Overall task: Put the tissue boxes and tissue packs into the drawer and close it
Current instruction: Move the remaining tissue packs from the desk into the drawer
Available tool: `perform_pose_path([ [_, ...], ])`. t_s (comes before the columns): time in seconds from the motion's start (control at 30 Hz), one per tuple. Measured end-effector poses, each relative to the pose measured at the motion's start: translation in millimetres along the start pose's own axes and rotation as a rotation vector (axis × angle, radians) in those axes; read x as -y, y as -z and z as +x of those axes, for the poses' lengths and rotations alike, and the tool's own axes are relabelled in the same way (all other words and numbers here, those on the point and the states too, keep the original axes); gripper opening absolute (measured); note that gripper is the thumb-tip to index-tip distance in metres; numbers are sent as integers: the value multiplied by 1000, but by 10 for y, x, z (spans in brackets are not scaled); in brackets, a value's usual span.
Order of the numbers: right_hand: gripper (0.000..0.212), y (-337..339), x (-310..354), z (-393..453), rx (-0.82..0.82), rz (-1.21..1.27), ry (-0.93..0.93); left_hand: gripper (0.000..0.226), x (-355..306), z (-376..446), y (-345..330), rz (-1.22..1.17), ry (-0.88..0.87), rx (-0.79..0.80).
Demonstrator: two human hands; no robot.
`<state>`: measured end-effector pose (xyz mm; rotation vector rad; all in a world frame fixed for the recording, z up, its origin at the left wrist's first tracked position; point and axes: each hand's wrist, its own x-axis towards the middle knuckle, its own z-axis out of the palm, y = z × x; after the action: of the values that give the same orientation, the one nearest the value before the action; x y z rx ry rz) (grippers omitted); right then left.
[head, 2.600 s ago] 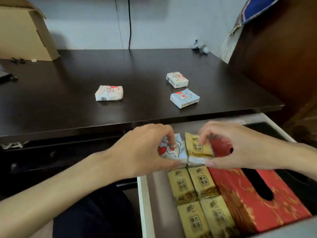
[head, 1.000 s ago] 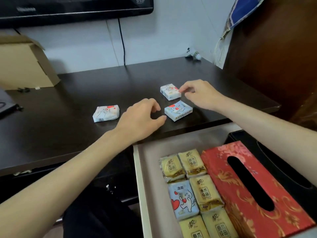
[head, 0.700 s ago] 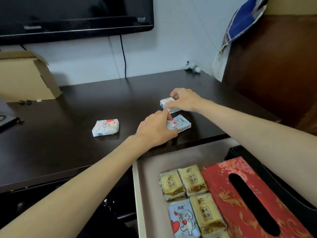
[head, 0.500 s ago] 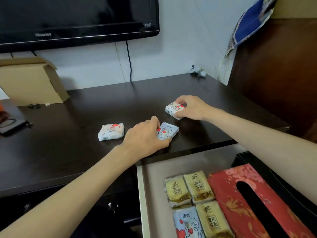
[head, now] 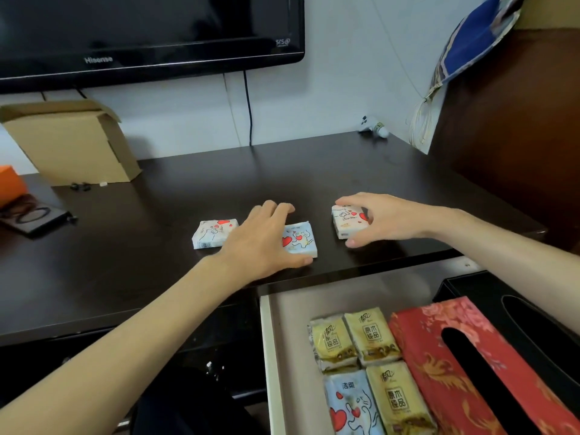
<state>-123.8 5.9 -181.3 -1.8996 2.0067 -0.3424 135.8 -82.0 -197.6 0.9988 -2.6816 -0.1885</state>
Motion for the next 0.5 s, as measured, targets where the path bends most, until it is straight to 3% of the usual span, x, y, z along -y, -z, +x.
perform_pose_path([
  [0.17,84,-3,-4,54,-28,94,12,93,97,136,-6,-165,-20,217],
  [0.37,79,-11,143,-297,-41,115,80,80,-117,-80,67,-178,-42,88],
  [0.5,79,-59,293,-876,-14,86,110,77,-402,-568,109,-202,-143,141],
])
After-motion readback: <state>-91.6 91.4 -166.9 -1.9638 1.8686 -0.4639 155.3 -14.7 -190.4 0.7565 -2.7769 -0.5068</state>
